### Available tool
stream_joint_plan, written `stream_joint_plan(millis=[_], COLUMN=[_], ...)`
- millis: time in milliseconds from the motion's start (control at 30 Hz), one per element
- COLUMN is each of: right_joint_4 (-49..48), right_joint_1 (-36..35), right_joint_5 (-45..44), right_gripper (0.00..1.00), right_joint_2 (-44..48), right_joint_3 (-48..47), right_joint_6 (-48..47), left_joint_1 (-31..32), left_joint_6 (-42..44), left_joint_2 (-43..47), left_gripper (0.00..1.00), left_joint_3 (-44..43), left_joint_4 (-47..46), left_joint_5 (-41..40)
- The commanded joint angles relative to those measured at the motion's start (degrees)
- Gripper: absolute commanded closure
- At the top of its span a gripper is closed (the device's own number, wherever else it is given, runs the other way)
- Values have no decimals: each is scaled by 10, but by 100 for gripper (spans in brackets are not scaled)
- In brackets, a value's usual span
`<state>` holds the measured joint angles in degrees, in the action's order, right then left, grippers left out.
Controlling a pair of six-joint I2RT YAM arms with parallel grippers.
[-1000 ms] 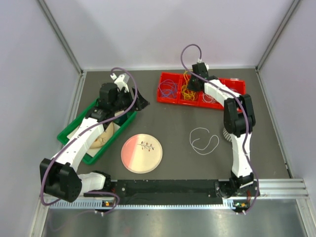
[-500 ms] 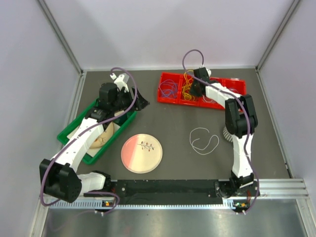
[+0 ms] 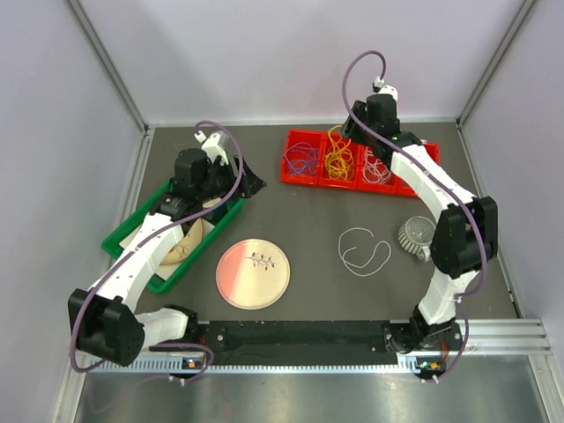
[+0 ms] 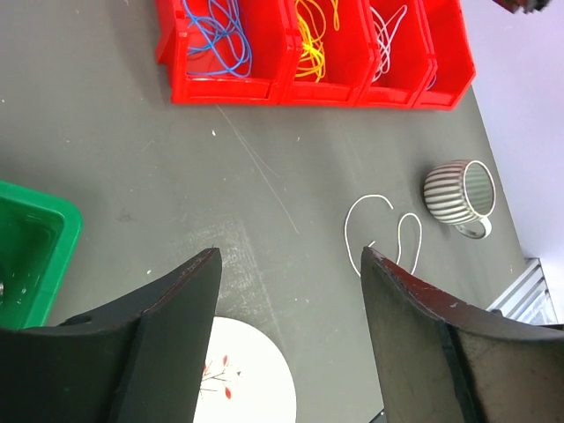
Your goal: Untangle the cables
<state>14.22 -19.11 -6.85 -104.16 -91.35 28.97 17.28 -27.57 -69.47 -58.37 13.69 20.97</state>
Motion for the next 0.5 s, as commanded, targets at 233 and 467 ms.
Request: stream_joint_plan(millis=[233, 467], right_joint_4=[-18, 15], right_joint_1=[-25, -87], right_joint_5=[-31, -108], right_gripper=[39, 38], right_joint_2=[177, 333], right_joint_3=[225, 420], right_joint_6=[-3, 17], left_joint_1=[-2, -2], left_joint_6=[-4, -3], left_joint_2=[21, 14], left_gripper=[30, 30], left_joint_3=[11, 9], left_joint_4=[-38, -43], left_joint_5=[6, 14])
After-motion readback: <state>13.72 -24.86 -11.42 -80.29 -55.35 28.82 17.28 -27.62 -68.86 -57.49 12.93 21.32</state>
